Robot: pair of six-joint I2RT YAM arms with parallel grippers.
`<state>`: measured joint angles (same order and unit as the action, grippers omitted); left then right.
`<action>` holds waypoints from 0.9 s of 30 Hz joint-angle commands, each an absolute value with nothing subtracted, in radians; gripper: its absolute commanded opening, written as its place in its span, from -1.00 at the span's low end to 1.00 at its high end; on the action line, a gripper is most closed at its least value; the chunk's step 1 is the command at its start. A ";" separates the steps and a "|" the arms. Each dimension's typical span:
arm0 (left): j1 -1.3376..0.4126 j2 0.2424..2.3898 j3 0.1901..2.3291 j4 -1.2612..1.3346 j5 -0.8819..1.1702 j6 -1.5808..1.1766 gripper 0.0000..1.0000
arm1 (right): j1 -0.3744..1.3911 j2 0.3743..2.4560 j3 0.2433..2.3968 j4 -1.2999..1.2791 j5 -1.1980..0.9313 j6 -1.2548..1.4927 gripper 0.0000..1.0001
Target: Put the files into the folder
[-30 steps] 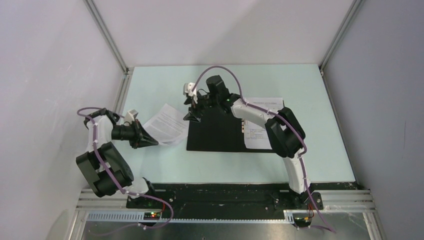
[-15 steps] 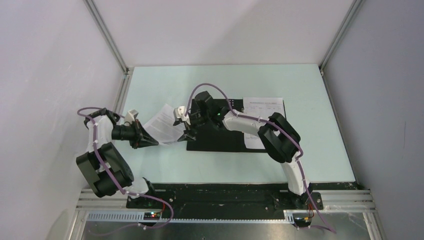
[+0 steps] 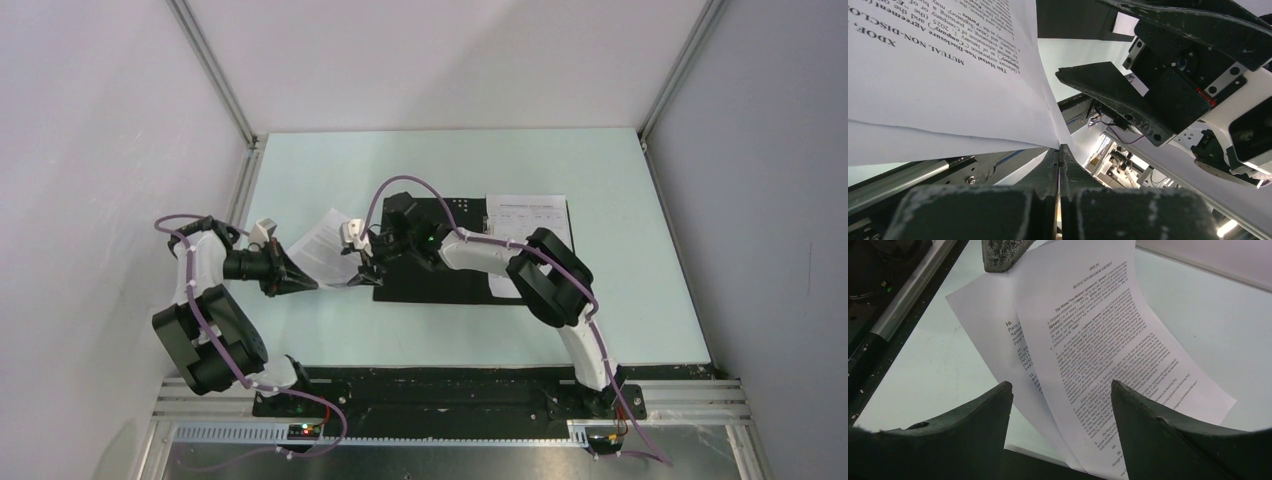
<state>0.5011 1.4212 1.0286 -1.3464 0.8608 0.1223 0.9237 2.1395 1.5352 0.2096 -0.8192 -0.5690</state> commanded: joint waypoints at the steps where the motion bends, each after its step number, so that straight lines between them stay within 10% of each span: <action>1: 0.498 1.375 1.024 -1.363 0.901 0.131 -1.00 | 0.942 2.160 1.533 0.269 -0.793 -0.547 0.51; 22: 0.496 1.339 1.009 -1.362 0.918 0.133 -1.00 | 1.013 2.242 1.574 0.473 -0.446 -0.406 0.18; 27: 0.498 1.348 1.015 -1.362 0.903 0.133 -0.98 | 1.020 2.234 1.575 0.490 -0.446 -0.404 -0.69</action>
